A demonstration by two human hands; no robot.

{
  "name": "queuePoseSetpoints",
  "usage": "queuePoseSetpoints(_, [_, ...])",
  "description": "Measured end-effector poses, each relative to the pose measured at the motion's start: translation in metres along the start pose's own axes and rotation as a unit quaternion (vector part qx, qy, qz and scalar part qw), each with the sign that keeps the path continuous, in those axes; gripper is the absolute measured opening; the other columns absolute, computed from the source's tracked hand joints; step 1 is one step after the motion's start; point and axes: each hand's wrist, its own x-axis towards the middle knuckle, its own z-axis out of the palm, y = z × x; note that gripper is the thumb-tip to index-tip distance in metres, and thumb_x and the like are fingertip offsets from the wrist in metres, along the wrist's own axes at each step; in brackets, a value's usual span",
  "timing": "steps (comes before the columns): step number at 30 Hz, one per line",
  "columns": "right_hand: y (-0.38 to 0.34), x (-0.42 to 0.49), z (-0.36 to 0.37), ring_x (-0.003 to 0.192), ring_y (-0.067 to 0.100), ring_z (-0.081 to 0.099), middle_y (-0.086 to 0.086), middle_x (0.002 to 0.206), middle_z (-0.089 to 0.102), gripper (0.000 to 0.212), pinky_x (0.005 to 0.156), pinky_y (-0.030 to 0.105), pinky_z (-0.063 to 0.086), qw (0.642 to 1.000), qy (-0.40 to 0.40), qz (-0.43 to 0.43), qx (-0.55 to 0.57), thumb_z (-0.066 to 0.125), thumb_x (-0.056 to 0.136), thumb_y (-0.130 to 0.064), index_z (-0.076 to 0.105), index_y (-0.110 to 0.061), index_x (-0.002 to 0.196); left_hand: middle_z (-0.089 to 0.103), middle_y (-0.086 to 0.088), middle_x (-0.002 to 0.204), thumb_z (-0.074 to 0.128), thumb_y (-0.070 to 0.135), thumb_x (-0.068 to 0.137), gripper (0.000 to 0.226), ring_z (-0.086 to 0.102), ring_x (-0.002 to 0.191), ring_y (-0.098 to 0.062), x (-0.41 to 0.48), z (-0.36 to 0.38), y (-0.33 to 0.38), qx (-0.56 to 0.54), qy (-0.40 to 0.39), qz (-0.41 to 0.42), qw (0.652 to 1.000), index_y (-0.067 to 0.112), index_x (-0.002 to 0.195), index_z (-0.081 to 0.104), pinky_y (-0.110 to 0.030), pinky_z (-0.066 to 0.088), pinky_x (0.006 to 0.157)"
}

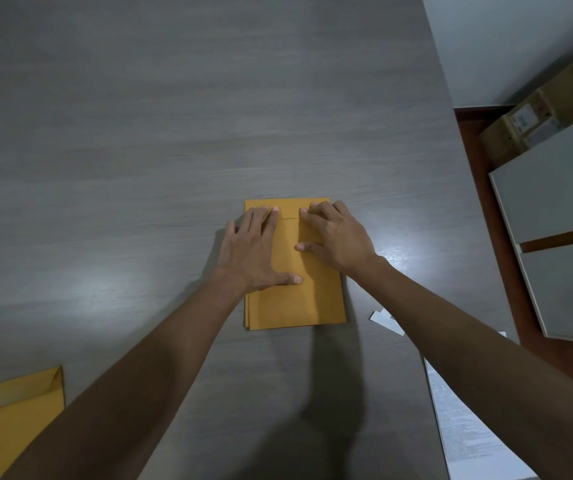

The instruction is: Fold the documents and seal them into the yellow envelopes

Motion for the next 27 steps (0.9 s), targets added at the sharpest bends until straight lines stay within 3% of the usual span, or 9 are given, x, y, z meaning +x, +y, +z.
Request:
queuePoseSetpoints(6, [-0.008, 0.004, -0.008, 0.125, 0.022, 0.039, 0.002, 0.135, 0.048, 0.072, 0.102, 0.033, 0.039, 0.999, -0.025, 0.026, -0.002, 0.068, 0.082, -0.052, 0.047, -0.016, 0.141, 0.012, -0.007, 0.160, 0.039, 0.099, 0.056, 0.136, 0.014, 0.146, -0.025, -0.001, -0.001, -0.001, 0.013, -0.009, 0.001, 1.000, 0.016, 0.156, 0.000, -0.048, 0.028, 0.109])
queuePoseSetpoints(12, [-0.023, 0.010, -0.015, 0.129, 0.023, 0.035, 0.004, 0.136, 0.044, 0.067, 0.102, 0.035, 0.042, 0.995, -0.069, 0.043, -0.057, 0.065, 0.087, -0.047, 0.044, -0.016, 0.142, 0.010, -0.009, 0.160, 0.040, 0.098, 0.057, 0.135, 0.012, 0.147, -0.027, 0.003, -0.010, 0.001, 0.046, -0.033, 0.007, 0.998, 0.015, 0.156, -0.001, -0.052, 0.025, 0.111])
queuePoseSetpoints(17, [-0.029, 0.009, -0.017, 0.129, 0.023, 0.035, 0.004, 0.138, 0.038, 0.064, 0.097, 0.037, 0.047, 0.994, -0.068, 0.080, -0.017, 0.072, 0.084, -0.039, 0.047, -0.016, 0.139, 0.000, -0.003, 0.163, 0.052, 0.091, 0.062, 0.133, 0.002, 0.150, -0.024, -0.001, -0.009, 0.004, -0.029, -0.058, -0.016, 0.998, 0.016, 0.156, -0.003, -0.054, 0.019, 0.116])
queuePoseSetpoints(23, [-0.048, 0.002, -0.022, 0.129, 0.028, 0.038, 0.009, 0.138, 0.042, 0.056, 0.103, 0.038, 0.041, 0.991, -0.078, 0.097, -0.049, 0.065, 0.090, -0.031, 0.045, -0.010, 0.138, 0.001, 0.001, 0.166, 0.056, 0.076, 0.078, 0.107, -0.001, 0.152, -0.022, -0.015, -0.016, -0.001, -0.087, -0.019, -0.027, 0.996, 0.016, 0.156, 0.014, -0.052, 0.015, 0.119])
queuePoseSetpoints(27, [-0.075, -0.011, -0.026, 0.134, 0.031, 0.033, 0.012, 0.144, 0.040, 0.069, 0.110, 0.039, 0.033, 0.989, -0.076, 0.102, -0.080, 0.071, 0.084, -0.034, 0.040, -0.007, 0.141, 0.016, -0.005, 0.163, 0.056, 0.063, 0.087, 0.088, 0.011, 0.150, -0.026, -0.041, -0.020, -0.002, -0.122, 0.031, -0.052, 0.991, 0.017, 0.154, 0.022, -0.048, 0.017, 0.120])
